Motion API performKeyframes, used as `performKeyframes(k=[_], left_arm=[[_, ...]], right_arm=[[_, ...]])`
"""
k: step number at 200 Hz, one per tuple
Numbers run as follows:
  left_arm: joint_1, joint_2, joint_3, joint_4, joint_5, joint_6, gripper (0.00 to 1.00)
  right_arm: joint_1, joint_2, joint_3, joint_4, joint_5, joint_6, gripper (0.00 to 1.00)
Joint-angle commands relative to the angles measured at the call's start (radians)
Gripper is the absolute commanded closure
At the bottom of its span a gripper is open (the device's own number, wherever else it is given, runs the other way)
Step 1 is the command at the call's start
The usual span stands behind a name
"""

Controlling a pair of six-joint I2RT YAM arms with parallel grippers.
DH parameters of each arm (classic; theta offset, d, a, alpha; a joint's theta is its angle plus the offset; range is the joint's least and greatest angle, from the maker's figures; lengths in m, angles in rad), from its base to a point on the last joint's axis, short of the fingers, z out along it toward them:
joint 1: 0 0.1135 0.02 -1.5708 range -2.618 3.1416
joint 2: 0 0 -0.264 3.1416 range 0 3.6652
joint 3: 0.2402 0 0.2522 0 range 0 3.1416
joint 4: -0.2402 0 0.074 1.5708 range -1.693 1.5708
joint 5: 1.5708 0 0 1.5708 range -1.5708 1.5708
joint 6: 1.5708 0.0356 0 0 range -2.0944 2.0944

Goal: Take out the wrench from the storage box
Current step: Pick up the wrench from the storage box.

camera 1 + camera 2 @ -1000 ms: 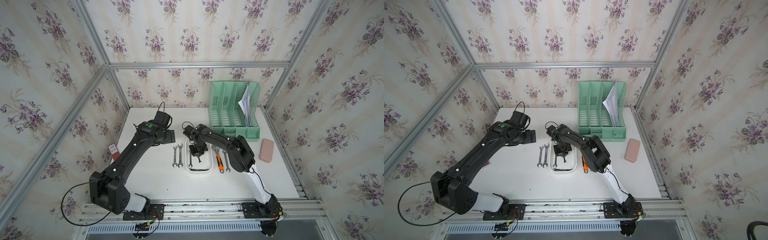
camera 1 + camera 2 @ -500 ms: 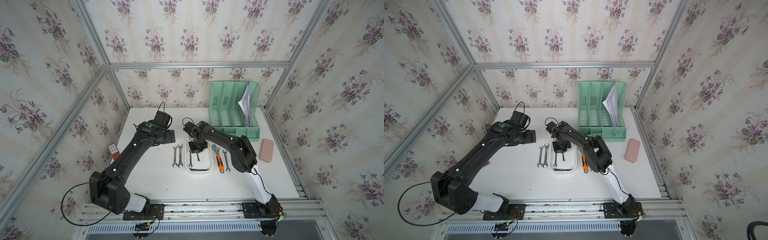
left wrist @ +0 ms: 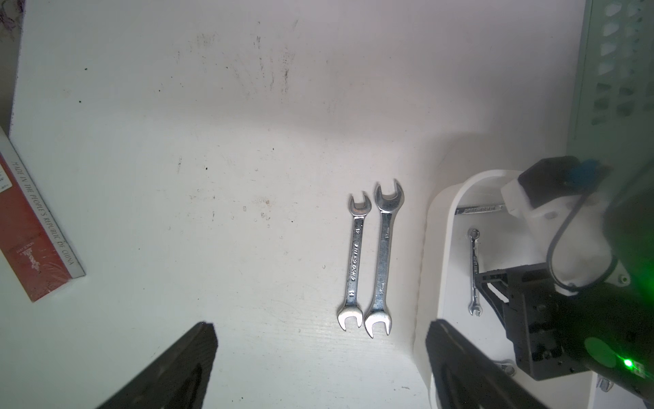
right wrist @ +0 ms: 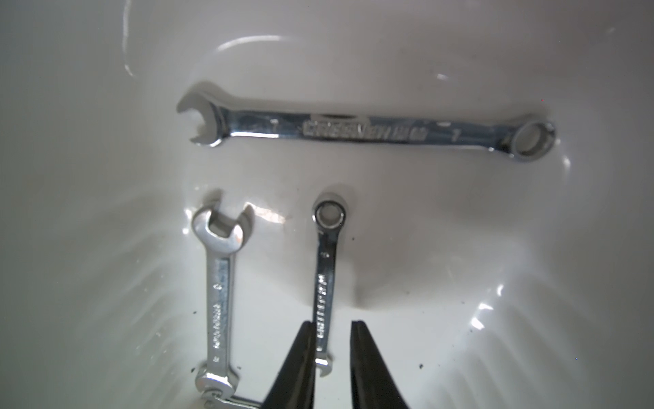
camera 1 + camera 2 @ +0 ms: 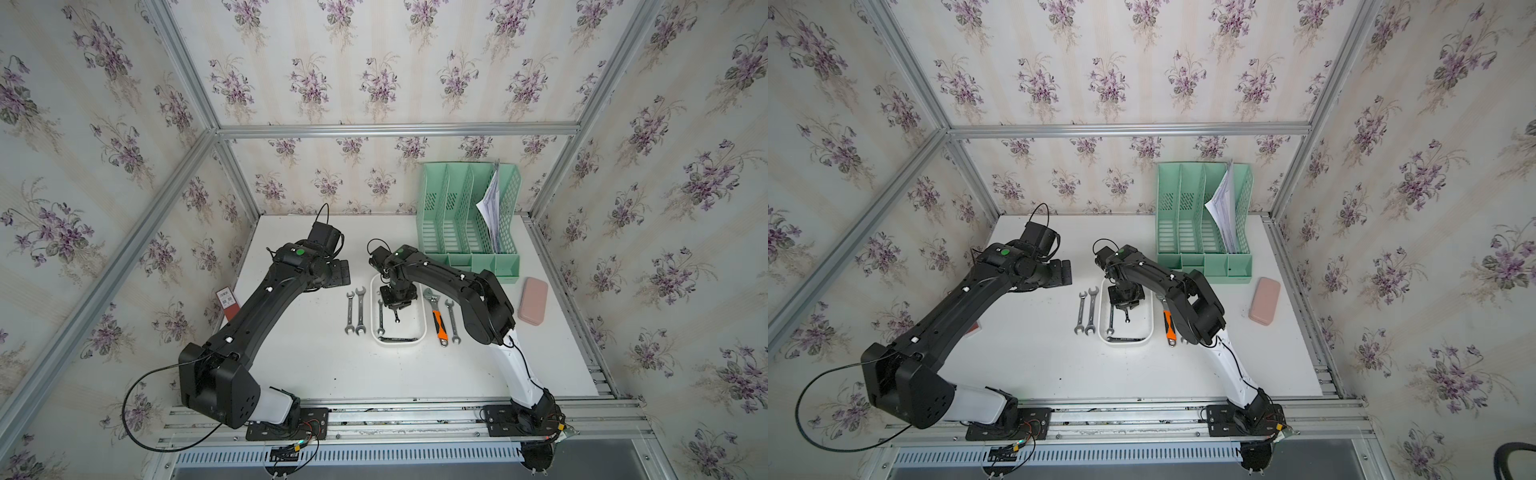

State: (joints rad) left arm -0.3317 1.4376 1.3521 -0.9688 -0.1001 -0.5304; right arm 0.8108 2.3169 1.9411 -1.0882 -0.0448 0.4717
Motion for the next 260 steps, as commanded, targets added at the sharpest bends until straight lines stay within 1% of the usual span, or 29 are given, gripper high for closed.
performKeyframes(k=[1, 60, 106, 139, 177, 260], left_arm=[[0.001, -0.004, -0.003, -0.004, 0.0, 0.006, 0.03], [0.001, -0.005, -0.01, 0.0, -0.001, 0.005, 0.03], [0.001, -0.009, -0.01, 0.0, -0.004, 0.007, 0.03], [0.001, -0.009, -0.01, -0.001, -0.004, 0.007, 0.03], [0.002, -0.011, -0.01, -0.001, -0.005, 0.006, 0.03], [0.002, -0.011, -0.005, -0.005, -0.004, 0.007, 0.03]], right_arm=[[-0.003, 0.015, 0.001, 0.018, -0.022, 0.007, 0.75], [-0.004, 0.021, -0.041, 0.051, -0.041, 0.023, 0.73], [-0.004, 0.022, -0.052, 0.057, -0.044, 0.026, 0.83], [-0.004, 0.018, -0.045, 0.05, -0.042, 0.023, 0.87], [-0.004, -0.003, -0.039, 0.038, -0.027, 0.02, 0.89], [-0.013, -0.052, 0.014, -0.018, 0.007, 0.014, 0.9]])
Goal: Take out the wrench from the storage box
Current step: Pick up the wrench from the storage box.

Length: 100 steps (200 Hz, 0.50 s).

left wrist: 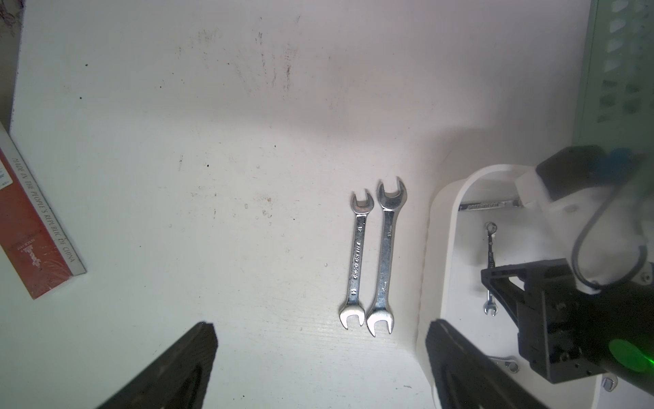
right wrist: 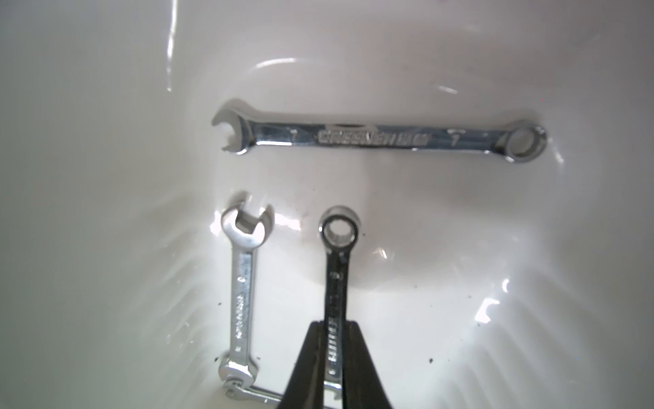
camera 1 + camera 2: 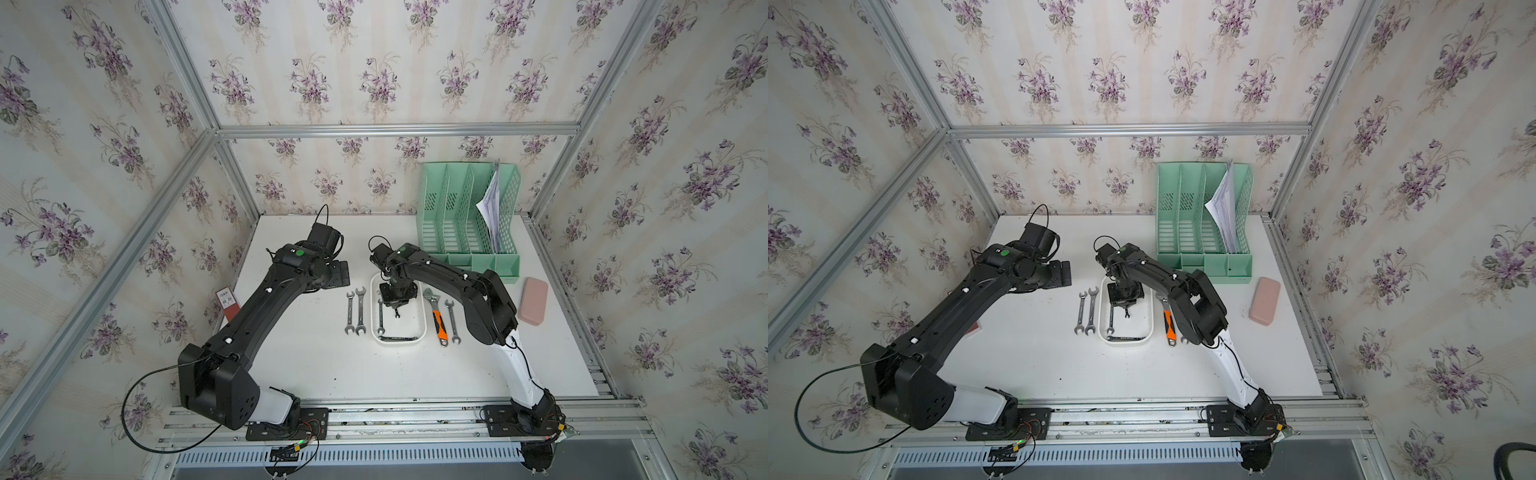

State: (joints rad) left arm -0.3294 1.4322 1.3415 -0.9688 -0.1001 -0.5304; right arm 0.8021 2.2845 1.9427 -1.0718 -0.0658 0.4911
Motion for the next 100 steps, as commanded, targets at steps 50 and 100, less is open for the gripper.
performKeyframes(k=[50, 100], left_arm=[[0.0, -0.002, 0.013, -0.004, -0.001, 0.009, 0.03], [0.0, 0.002, 0.029, -0.009, 0.003, 0.006, 0.03]], right_arm=[[-0.018, -0.079, 0.016, -0.067, 0.054, -0.016, 0.91], [-0.058, -0.19, -0.051, -0.076, 0.084, -0.024, 0.91]])
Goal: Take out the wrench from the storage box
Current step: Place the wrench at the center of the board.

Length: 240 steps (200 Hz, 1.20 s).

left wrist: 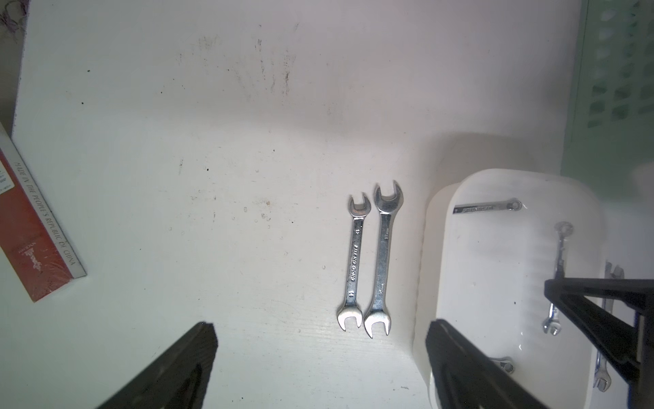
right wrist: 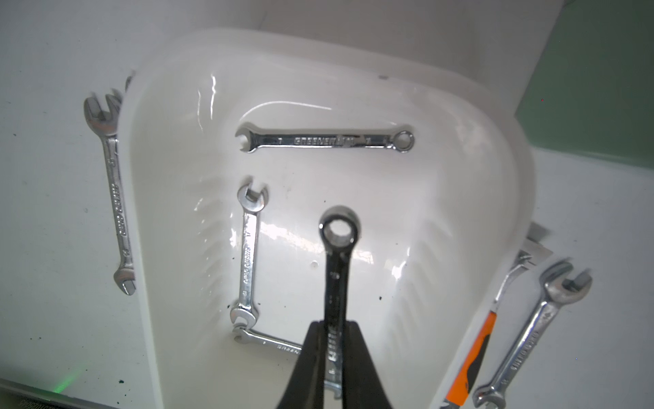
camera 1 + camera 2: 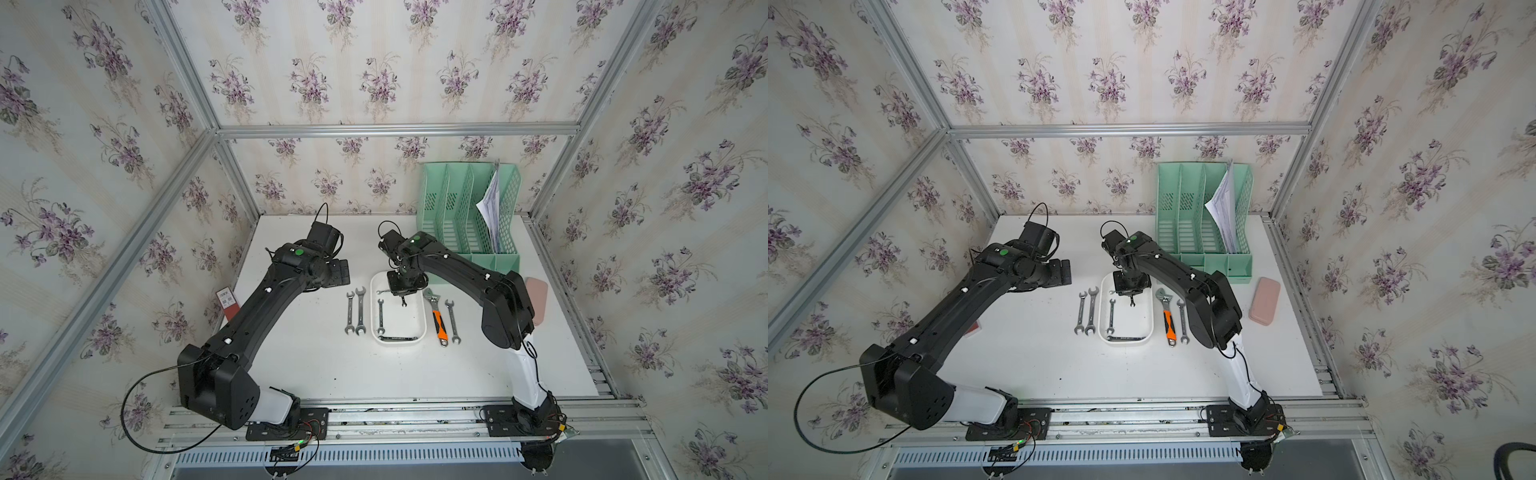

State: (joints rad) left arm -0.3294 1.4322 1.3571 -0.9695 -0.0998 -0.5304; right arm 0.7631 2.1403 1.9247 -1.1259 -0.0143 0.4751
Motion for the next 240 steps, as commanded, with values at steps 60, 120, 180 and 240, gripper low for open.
performKeyframes(k=[60, 120, 180, 240], left_arm=[[0.0, 0.01, 0.034, -0.018, 0.005, 0.005, 0.03], [0.0, 0.019, 0.047, -0.028, 0.017, -0.007, 0.03], [-0.002, 0.019, 0.043, -0.032, 0.025, -0.018, 0.03], [-0.002, 0.011, 0.033, -0.034, 0.026, -0.017, 0.03]], right_arm=[[-0.11, -0.227, -0.314, 0.068, 0.052, -0.035, 0.91], [-0.206, -0.343, -0.555, 0.182, 0.027, -0.07, 0.93], [-0.211, -0.325, -0.582, 0.236, 0.022, -0.075, 0.92], [-0.26, -0.244, -0.586, 0.302, 0.019, -0.092, 0.91]])
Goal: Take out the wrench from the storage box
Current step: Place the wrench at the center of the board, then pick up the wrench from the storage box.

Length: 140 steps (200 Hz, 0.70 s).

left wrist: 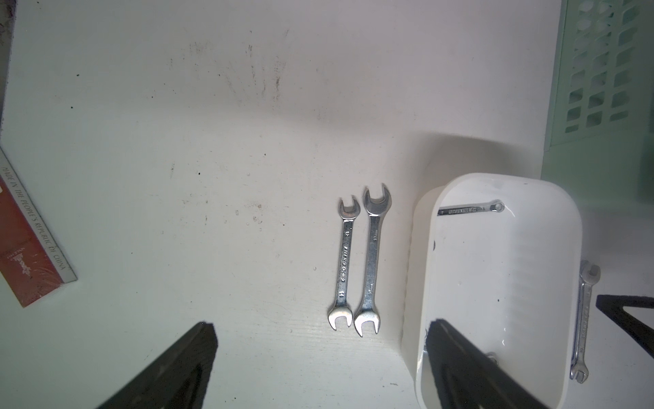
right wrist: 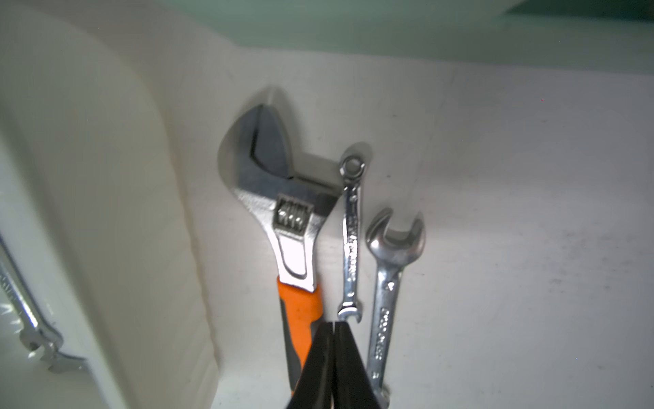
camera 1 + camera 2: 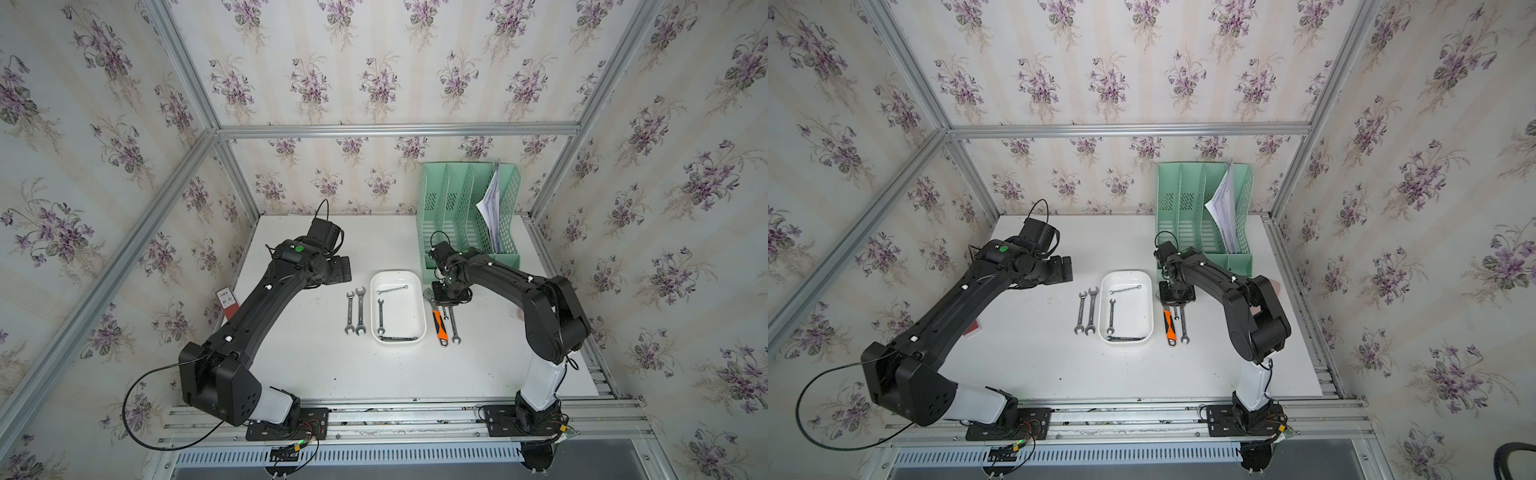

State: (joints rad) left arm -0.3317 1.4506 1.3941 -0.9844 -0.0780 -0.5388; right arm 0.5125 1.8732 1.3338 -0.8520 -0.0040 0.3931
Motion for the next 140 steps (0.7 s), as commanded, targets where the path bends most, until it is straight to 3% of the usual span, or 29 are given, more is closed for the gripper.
performKeyframes(k=[1, 80, 116, 140], left_arm=[[0.0, -0.007, -0.004, -0.019, 0.004, -0.009, 0.03], [-0.028, 0.006, 0.013, -0.02, 0.035, -0.025, 0.03], [-0.148, 0.088, 0.09, -0.043, 0.006, -0.035, 0.03], [-0.24, 0.163, 0.157, -0.058, -0.014, -0.04, 0.09]], right_arm=[[-0.01, 0.023, 0.004, 0.028, 0.009, -0.01, 0.91], [-0.022, 0.023, -0.017, 0.057, -0.015, -0.002, 0.86], [-0.022, -0.023, -0.018, 0.046, -0.014, -0.002, 0.8], [-0.022, -0.058, -0.034, 0.044, -0.021, 0.001, 0.76]])
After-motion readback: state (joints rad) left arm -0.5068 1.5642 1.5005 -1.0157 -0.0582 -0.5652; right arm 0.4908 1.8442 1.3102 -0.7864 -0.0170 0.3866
